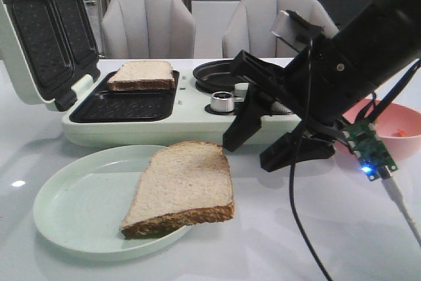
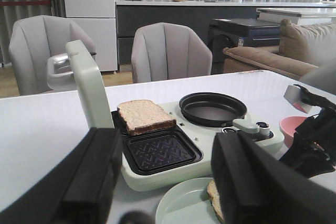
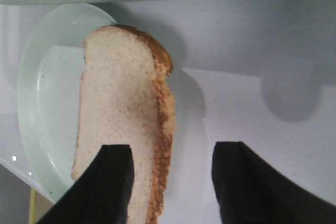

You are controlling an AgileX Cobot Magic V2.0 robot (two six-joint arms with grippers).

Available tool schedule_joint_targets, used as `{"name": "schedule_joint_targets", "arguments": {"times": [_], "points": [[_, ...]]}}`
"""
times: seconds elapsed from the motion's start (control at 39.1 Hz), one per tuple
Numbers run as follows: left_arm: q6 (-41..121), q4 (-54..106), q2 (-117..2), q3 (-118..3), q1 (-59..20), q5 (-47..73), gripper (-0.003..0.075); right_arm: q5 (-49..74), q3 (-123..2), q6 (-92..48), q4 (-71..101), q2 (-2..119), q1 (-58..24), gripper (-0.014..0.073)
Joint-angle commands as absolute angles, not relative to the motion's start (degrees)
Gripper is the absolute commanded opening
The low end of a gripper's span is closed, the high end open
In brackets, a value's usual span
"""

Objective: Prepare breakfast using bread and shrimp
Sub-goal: 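Reach the right gripper to the remaining bread slice and grasp it, then carry the bread slice with the right gripper over the press plate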

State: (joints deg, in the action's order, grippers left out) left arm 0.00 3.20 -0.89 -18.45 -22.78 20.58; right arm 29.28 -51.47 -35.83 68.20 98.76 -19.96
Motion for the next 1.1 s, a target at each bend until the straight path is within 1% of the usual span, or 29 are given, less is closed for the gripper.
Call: {"name": "schedule_joint_targets", "arguments": {"times": [0.0,0.13,0.31,0.46,0.54,0.67,0.69,0.74,1.07], "points": [[-0.7,3.4,-1.7,-19.8,-23.3,16.0,0.0435,31.0,-53.1,-46.5,79.9,98.6,-19.9,0.0444],[-0.7,3.4,-1.7,-19.8,-23.3,16.0,0.0435,31.2,-53.1,-52.7,85.9,101.1,-19.9,0.0444],[-0.7,3.4,-1.7,-19.8,-23.3,16.0,0.0435,32.4,-54.3,-53.5,87.2,104.6,-19.9,0.0444],[-0.7,3.4,-1.7,-19.8,-23.3,16.0,0.0435,35.7,-57.0,-53.5,87.7,107.1,-19.9,0.0436],[-0.7,3.4,-1.7,-19.8,-23.3,16.0,0.0435,36.4,-57.9,-53.5,89.0,108.0,-19.9,0.0381],[-0.7,3.4,-1.7,-19.8,-23.3,16.0,0.0435,37.2,-58.1,-55.2,91.5,108.2,-19.8,0.0209],[-0.7,3.4,-1.7,-19.8,-23.3,16.0,0.0435,37.6,-58.1,-55.7,91.8,107.9,-19.6,0.0185],[-0.7,3.4,-1.7,-19.8,-23.3,16.0,0.0435,38.3,-58.1,-56.1,92.1,107.2,-19.0,0.0172],[-0.7,3.4,-1.7,-19.8,-23.3,16.0,0.0435,42.9,-59.2,-58.7,95.9,98.3,-17.5,0.0173]]}}
